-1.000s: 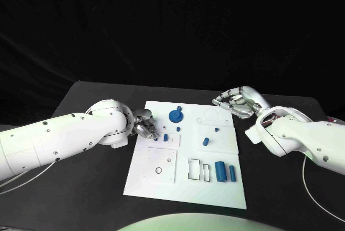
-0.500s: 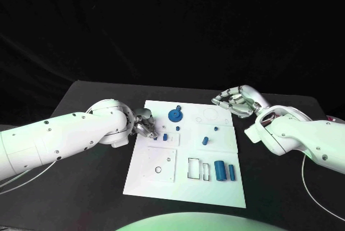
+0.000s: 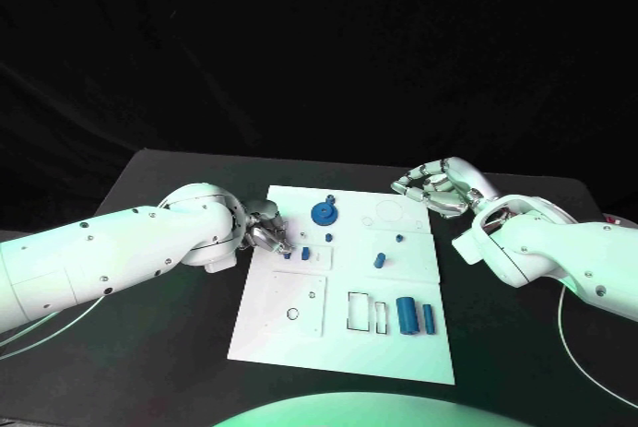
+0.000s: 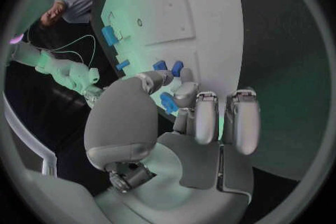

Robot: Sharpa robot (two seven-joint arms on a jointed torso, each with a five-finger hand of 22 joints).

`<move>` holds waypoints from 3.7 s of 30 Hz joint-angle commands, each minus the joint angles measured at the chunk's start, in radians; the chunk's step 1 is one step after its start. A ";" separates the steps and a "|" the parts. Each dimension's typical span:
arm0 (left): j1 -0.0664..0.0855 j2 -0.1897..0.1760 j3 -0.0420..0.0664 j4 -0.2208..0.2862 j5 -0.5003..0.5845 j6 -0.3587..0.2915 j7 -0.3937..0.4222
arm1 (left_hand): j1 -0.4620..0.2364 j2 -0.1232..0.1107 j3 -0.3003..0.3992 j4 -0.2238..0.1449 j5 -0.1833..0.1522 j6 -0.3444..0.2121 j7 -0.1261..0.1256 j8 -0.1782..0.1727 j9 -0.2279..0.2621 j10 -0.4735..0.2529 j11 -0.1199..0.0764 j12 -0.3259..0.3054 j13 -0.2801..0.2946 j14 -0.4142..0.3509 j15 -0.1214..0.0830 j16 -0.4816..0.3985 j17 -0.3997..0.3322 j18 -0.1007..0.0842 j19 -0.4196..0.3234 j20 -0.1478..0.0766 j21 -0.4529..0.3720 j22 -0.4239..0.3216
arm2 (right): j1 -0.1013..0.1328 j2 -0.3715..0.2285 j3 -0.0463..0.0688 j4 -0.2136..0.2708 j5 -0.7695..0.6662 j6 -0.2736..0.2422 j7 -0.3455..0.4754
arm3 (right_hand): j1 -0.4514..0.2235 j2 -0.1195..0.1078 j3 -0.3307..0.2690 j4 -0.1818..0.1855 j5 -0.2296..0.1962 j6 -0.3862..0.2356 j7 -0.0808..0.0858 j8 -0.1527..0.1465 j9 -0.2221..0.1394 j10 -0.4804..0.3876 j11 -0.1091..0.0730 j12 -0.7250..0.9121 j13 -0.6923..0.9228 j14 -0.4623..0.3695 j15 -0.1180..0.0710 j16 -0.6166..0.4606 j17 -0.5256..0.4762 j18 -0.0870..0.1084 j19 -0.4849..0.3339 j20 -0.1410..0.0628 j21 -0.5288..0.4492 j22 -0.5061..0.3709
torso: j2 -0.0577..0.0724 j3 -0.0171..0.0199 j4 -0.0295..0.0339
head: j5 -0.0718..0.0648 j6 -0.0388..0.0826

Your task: Assemble the parts on the task board

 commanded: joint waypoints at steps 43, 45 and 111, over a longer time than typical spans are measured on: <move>-0.006 -0.023 0.011 0.032 0.092 -0.397 0.296 | 0.072 0.072 -0.325 0.058 0.008 -0.196 0.106 -0.096 -0.071 -0.368 0.094 -0.339 -0.369 -0.137 0.079 -0.277 -0.233 0.106 -0.406 0.064 -0.431 -0.472 | -0.004 -0.005 0.000 -0.004 -0.007 0.004 0.002 | 0.005 0.013 -0.006 -0.001 0.006 -0.006 -0.004 0.004 0.001 -0.002 -0.005 0.002 -0.002 0.058 -0.007 -0.004 0.043 0.015 0.000 -0.007 -0.006 0.137 | -0.002 0.0016 0.0013 | -0.012 0.016; -0.007 -0.017 0.008 0.030 0.057 -0.416 0.341 | 0.143 0.062 -0.291 0.053 0.007 -0.218 0.113 -0.111 -0.099 -0.427 0.105 -0.384 -0.405 -0.269 0.091 -0.446 -0.415 0.128 -0.503 0.077 -0.555 -0.603 | -0.005 -0.005 0.000 -0.004 -0.007 0.005 0.002 | 0.005 0.013 -0.006 0.000 0.007 -0.007 -0.004 0.005 0.001 -0.003 -0.005 0.000 -0.004 0.057 -0.007 -0.005 0.042 0.016 -0.001 -0.007 -0.007 0.136 | -0.002 0.0015 0.0011 | -0.013 0.019; -0.025 0.210 -0.018 -0.149 -0.360 -0.116 0.304 | 0.421 0.045 -0.188 0.013 -0.012 -0.132 0.132 -0.191 -0.387 -0.459 0.137 -0.629 -0.765 -0.213 0.117 -0.186 -0.403 0.090 -0.365 0.102 -0.342 -0.336 | -0.015 0.011 0.000 -0.011 -0.005 0.008 0.001 | 0.017 0.019 -0.006 -0.001 0.022 -0.009 -0.005 0.008 0.002 -0.003 -0.005 0.000 -0.004 0.058 -0.007 -0.005 0.043 0.016 0.000 -0.007 -0.008 0.137 | 0.000 0.0005 0.0002 | -0.026 0.019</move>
